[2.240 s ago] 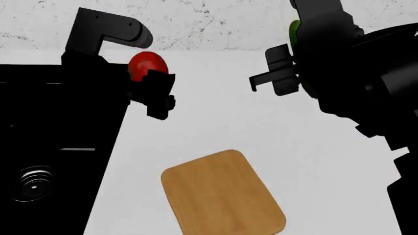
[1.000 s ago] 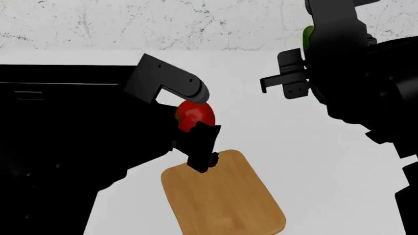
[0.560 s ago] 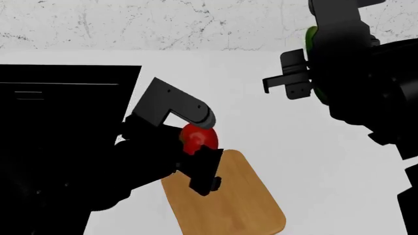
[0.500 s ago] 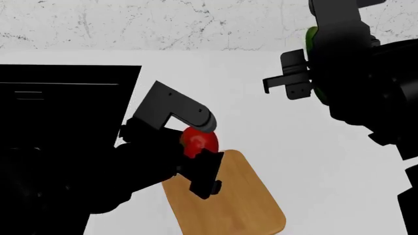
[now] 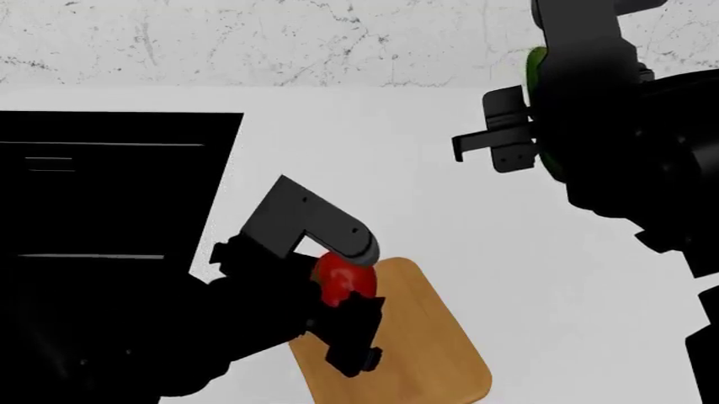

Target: Pick the vegetables from the sink and place them on the cutting board.

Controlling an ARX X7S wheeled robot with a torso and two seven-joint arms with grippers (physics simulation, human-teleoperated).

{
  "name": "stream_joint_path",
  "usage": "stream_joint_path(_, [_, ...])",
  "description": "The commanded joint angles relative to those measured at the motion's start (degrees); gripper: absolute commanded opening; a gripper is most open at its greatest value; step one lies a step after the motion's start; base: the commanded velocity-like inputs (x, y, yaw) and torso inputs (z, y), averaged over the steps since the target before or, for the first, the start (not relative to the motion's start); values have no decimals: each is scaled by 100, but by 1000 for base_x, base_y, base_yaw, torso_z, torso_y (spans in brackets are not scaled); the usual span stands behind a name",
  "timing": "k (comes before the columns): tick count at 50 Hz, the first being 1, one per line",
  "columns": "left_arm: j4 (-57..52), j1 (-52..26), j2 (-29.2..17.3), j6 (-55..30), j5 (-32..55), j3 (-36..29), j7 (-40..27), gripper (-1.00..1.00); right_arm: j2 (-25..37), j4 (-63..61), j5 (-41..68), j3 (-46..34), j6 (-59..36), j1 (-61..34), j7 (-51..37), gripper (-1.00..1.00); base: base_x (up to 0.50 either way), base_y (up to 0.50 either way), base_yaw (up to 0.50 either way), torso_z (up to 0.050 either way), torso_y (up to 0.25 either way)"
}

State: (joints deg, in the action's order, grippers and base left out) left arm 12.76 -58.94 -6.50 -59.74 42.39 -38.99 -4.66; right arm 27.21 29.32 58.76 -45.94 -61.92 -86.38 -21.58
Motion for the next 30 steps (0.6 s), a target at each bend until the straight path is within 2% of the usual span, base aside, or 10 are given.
stream_joint_path(1, [-93,106,113,-90,149,58,134,-100,-95,-147,-263,108,-89,47,180,-100,0,0,0,0,0])
stream_joint_path(27, [-74,267,56,19,106,-306,131,-100,-74,-178,-217,133,-60,103,167,-100,0,0,0,0,0])
stream_joint_path(29, [-118,267,57,-23,199,-191,74,-100,-59,-200,-205,142,-74,106,151,-100,0,0,0,0,0])
stream_joint_path(30, [-121,253,52,8,191,-187,76,100,-57,-201,-200,147,-74,111,146,-100,0,0,0,0,0])
